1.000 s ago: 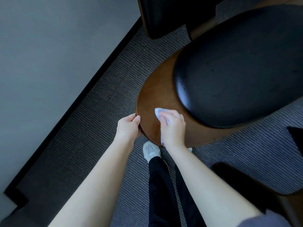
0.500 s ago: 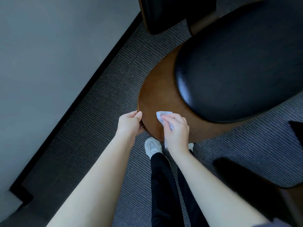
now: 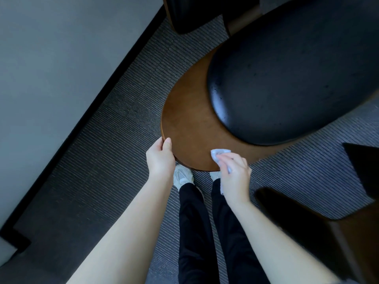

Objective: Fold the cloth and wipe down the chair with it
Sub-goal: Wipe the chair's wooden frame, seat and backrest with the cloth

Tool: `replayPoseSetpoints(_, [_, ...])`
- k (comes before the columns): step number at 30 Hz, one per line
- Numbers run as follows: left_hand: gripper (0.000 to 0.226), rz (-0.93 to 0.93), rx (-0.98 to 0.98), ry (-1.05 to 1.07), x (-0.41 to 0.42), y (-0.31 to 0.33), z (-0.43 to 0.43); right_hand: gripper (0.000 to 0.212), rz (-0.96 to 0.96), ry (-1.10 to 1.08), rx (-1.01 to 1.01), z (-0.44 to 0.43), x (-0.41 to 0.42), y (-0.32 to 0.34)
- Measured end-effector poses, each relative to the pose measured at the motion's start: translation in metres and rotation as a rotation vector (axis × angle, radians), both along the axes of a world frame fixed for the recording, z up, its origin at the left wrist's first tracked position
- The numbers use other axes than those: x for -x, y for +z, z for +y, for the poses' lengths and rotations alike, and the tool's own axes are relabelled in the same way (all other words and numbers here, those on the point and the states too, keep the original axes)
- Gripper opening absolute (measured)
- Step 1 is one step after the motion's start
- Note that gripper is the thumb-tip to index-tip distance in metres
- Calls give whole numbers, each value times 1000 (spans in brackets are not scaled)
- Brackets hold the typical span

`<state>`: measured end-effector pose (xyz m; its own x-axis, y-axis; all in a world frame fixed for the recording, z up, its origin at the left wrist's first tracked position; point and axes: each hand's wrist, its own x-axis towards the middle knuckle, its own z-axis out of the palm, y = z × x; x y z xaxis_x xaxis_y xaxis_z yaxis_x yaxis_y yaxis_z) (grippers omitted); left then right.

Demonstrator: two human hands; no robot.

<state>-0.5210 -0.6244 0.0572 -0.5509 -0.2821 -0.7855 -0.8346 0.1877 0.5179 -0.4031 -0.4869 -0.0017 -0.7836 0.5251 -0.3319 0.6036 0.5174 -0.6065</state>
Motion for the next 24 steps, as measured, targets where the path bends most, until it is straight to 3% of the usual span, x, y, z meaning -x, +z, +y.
replayPoseSetpoints(5, [38,74,36,-1,-8,-1,6,20,-159,-326,-100,56,-3,-20])
replayPoseSetpoints(10, [29,124,24,-27,-13,-7,3,19,-37,0,-34,41,-14,-11])
replayPoseSetpoints(16, [29,117,24,-80,-11,-10,-3,23,-247,-306,-151,112,-9,-25])
replayPoseSetpoints(21, [35,120,-39,-79,-11,-9,-7,26,-288,-305,-208,119,-1,-24])
replayPoseSetpoints(24, [35,120,-26,-81,-10,-8,-7,27,-175,-176,-233,96,1,-24])
